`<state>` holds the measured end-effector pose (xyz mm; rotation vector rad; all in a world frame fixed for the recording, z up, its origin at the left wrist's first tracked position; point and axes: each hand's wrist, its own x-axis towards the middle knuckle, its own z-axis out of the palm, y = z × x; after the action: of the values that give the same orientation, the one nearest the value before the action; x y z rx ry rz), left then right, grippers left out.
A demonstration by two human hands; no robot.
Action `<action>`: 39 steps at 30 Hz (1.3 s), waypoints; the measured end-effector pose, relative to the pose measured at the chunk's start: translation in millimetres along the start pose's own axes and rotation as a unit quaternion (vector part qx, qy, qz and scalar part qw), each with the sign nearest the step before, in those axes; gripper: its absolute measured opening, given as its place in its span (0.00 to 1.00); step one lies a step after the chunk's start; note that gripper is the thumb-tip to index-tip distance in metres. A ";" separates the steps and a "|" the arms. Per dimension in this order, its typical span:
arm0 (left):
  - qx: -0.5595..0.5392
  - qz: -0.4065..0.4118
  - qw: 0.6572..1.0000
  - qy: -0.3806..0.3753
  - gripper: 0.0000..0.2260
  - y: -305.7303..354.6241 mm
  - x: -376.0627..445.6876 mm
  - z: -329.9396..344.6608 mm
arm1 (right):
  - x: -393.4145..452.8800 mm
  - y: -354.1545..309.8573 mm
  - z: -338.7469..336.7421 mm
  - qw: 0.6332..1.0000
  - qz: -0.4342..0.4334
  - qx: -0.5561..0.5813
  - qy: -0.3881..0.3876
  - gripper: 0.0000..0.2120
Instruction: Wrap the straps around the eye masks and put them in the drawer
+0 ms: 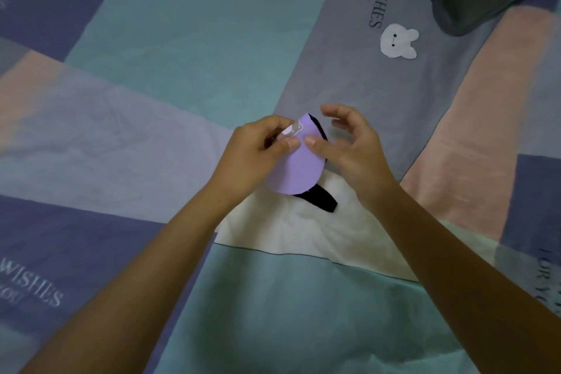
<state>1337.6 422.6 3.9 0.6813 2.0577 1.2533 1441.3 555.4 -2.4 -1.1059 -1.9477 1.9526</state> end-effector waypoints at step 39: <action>-0.421 -0.147 0.857 0.259 0.09 12.5 -30.7 12.5 | -60.3 27.8 -37.2 0.957 0.095 -0.258 -0.089 0.27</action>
<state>1368.7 413.6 18.2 -0.4049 1.6051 2.0656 1516.7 545.2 -0.6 -1.3094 -2.6394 1.7192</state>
